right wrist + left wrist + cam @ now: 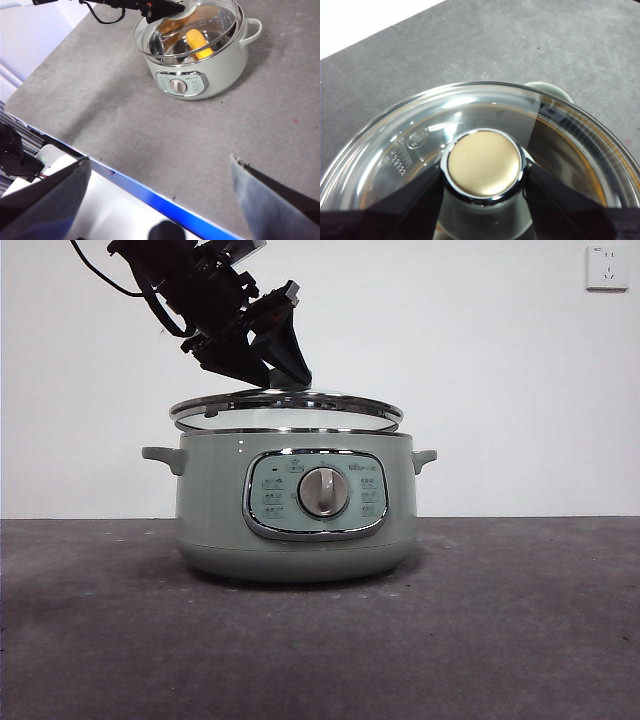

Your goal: Pick up the corn,open the lid,put the corn in the pot,close the lid

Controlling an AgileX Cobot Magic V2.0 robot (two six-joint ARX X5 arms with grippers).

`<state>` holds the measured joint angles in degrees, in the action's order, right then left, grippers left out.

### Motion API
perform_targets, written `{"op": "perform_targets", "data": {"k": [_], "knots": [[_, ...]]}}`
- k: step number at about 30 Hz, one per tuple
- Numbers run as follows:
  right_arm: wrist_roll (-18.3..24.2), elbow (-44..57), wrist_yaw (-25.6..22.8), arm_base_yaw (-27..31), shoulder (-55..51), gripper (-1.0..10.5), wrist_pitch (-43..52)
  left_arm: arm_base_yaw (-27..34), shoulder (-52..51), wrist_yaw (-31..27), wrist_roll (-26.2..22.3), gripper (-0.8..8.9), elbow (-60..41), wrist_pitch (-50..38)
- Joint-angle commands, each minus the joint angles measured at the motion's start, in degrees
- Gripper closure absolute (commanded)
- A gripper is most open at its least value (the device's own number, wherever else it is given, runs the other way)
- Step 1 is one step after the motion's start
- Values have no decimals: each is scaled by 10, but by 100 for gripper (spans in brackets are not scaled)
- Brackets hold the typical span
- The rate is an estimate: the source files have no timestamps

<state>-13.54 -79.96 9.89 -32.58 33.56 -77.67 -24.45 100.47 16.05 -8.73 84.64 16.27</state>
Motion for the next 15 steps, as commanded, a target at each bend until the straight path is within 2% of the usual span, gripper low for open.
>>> {"op": "perform_targets", "data": {"k": [1, 7, 9, 15], "knots": [[-2, 3, -5, -1, -1, 479, -15, -2, -1, 4, 2, 819, 5, -22], [0, 3, -5, -1, -1, 479, -15, -19, 0, 3, 1, 819, 5, -22], [0, 3, -5, -1, -1, 479, -15, -25, 0, -21, -5, 819, 5, -21], [0, 3, -2, -1, -1, 479, -15, -28, 18, -29, -5, 819, 5, -11]]}}
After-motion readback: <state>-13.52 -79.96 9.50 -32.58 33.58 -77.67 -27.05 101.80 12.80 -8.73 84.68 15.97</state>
